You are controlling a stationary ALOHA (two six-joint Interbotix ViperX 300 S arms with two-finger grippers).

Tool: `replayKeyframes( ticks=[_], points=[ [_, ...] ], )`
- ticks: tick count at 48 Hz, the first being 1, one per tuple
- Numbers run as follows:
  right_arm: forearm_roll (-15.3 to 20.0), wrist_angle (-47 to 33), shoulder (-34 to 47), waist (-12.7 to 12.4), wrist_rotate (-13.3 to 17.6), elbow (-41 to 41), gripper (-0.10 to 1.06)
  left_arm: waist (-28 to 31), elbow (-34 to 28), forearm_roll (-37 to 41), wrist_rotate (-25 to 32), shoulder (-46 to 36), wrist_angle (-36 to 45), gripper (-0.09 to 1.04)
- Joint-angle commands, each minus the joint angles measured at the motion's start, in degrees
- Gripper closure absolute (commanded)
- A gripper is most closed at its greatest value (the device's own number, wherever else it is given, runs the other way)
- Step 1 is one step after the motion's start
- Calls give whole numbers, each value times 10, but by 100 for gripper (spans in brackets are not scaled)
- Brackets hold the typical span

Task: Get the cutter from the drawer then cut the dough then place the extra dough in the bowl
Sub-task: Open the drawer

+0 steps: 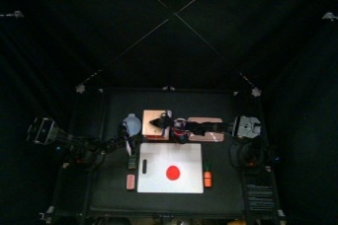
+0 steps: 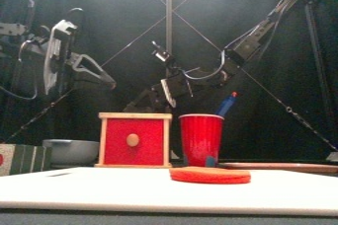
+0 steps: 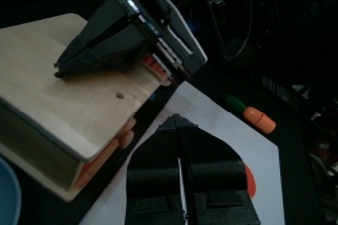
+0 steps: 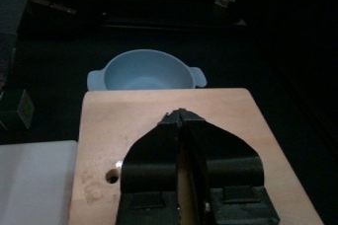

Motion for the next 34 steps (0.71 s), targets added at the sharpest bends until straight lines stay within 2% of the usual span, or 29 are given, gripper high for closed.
replayKeyframes(
  ticks=[1, 10, 18, 22, 27, 34],
  points=[
    [0, 5, -8, -1, -1, -7, 101, -2, -29, -6, 1, 21, -6, 89],
    [0, 14, -2, 4, -4, -3, 101, -5, -56, -33, -5, 59, -6, 70],
    [0, 17, -1, 7, -4, -3, 101, -14, -79, -71, -54, 82, 0, 45],
    [-1, 17, -1, 8, -4, -2, 101, -18, -87, -82, -95, 92, 8, 32],
    [0, 17, -1, 11, -4, -3, 101, -19, -91, -91, -153, 103, 16, 20],
    [-1, 17, -1, 12, -4, -4, 101, -17, -90, -130, -250, 126, 16, 16]
  ],
)
